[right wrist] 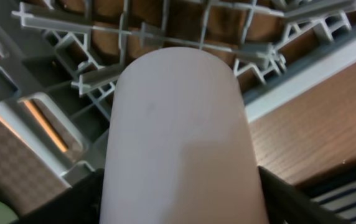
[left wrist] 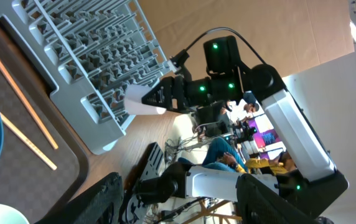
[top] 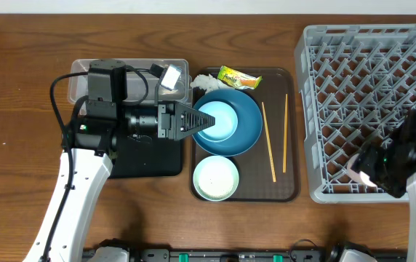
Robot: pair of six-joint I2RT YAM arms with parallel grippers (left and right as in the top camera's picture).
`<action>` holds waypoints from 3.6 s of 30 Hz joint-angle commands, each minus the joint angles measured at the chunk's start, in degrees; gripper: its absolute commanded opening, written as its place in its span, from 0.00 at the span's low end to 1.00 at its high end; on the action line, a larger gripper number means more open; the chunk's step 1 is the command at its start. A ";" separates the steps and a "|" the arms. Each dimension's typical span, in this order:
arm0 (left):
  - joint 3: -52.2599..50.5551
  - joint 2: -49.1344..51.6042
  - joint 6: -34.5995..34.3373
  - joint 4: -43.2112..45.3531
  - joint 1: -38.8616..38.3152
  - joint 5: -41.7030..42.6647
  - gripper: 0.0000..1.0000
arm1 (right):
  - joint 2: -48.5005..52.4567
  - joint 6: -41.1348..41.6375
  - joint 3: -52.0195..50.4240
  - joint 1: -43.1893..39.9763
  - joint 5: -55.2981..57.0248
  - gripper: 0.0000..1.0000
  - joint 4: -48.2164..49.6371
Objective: Sort waste into correct bins and load items into the dishwasher rack
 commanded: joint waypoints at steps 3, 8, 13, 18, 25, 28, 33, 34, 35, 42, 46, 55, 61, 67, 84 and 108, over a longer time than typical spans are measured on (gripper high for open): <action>0.35 -0.37 0.50 -0.15 0.04 0.33 0.59 | -0.48 0.66 0.96 -0.35 -3.10 0.80 3.17; 0.35 -0.92 0.50 -0.70 0.04 -1.20 0.52 | -4.74 -4.31 1.16 2.23 -15.82 0.74 7.28; 0.35 -4.39 0.55 -8.72 0.04 -18.80 0.50 | -9.55 -9.33 1.16 12.37 -27.36 0.67 15.63; 0.35 -11.52 0.48 -20.09 0.07 -39.54 0.50 | -7.96 -5.09 1.14 28.33 -20.63 0.62 23.34; 0.35 -24.46 0.07 -31.10 0.04 -66.69 0.62 | 7.58 -0.07 1.25 46.86 -3.89 0.59 36.44; 0.35 -28.85 0.09 -32.54 0.04 -69.81 0.69 | 16.17 3.74 1.97 48.19 0.57 0.59 42.58; 0.35 -32.59 0.09 -33.00 0.04 -70.18 0.85 | 28.96 4.20 4.92 48.43 -1.70 0.56 50.49; 0.35 -32.81 0.09 -33.00 0.04 -70.16 0.86 | 31.26 4.79 5.73 48.78 -1.55 0.55 50.66; 0.35 -32.85 0.09 -33.00 0.04 -70.16 0.86 | 33.31 4.81 6.40 49.07 -0.96 0.54 50.64; 0.35 -32.79 0.09 -32.98 0.04 -70.16 0.89 | 39.06 4.74 7.69 49.13 -4.22 0.11 52.15; 0.35 -32.79 0.09 -32.98 0.04 -70.16 0.90 | 35.69 4.76 8.20 49.00 -3.10 0.01 51.15; 0.35 -32.81 0.09 -32.98 0.04 -70.16 0.91 | 16.44 4.79 8.33 47.30 28.22 0.01 36.44; 0.35 -32.79 0.09 -32.98 0.04 -70.18 0.90 | 8.96 4.76 8.31 43.54 62.62 0.01 33.03; 0.35 -32.79 0.09 -32.98 0.04 -70.16 0.91 | 11.19 4.74 8.31 32.37 72.26 0.01 36.28; 0.35 -32.79 0.09 -32.98 0.04 -70.16 0.91 | 30.82 -20.52 8.31 13.77 73.66 0.01 58.84; 0.35 -32.79 0.09 -32.98 0.04 -70.16 0.91 | 38.95 -36.94 8.31 29.44 74.88 0.76 69.88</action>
